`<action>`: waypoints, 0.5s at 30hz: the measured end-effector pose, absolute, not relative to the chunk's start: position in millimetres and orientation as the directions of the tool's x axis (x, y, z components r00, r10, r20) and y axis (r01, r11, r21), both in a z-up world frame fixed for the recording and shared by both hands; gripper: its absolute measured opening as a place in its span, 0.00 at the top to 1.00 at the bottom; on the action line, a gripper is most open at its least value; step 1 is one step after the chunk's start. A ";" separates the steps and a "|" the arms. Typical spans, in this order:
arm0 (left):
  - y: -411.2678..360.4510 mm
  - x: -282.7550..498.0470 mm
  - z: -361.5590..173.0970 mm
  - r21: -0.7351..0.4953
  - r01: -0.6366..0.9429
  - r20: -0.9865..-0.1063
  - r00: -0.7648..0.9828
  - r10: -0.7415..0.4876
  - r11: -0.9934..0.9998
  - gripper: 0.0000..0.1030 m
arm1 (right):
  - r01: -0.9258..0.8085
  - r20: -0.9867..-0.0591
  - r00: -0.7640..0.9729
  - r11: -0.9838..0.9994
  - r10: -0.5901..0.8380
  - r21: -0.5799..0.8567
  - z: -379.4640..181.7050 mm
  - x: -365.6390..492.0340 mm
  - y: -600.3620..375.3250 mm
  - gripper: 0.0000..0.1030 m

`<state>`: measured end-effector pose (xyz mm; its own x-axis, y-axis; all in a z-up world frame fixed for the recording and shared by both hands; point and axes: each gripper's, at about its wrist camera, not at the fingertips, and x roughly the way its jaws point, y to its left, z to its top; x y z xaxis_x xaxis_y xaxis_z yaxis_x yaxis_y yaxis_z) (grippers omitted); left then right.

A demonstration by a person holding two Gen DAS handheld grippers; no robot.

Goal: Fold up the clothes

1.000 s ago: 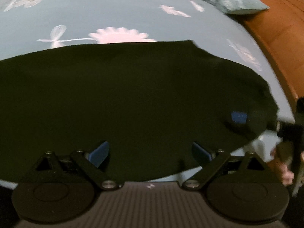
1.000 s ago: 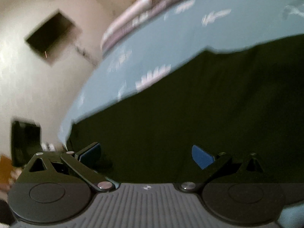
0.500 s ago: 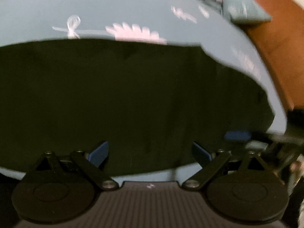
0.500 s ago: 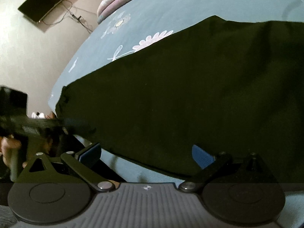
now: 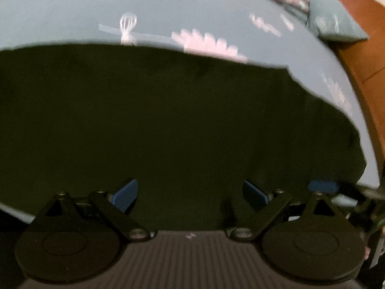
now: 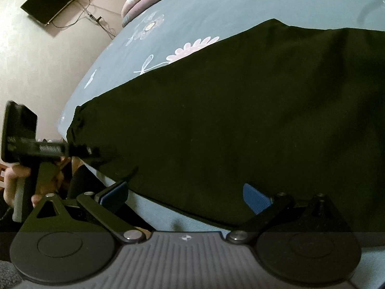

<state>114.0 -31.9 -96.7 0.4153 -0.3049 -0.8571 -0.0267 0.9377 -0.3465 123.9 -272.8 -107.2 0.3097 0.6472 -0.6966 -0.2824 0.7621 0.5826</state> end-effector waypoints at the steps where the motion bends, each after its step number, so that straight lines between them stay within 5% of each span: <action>1: -32.1 116.9 -94.1 -0.357 -0.024 -0.849 0.426 -0.314 0.934 0.09 | -0.279 -0.694 0.309 0.760 0.650 0.587 -107.5 124.4 -273.7 0.00; 15: -28.4 109.1 -100.5 -0.313 -0.024 -0.875 0.396 -0.278 0.950 0.09 | -0.310 -0.713 0.312 0.777 0.628 0.548 -104.3 121.9 -268.3 0.00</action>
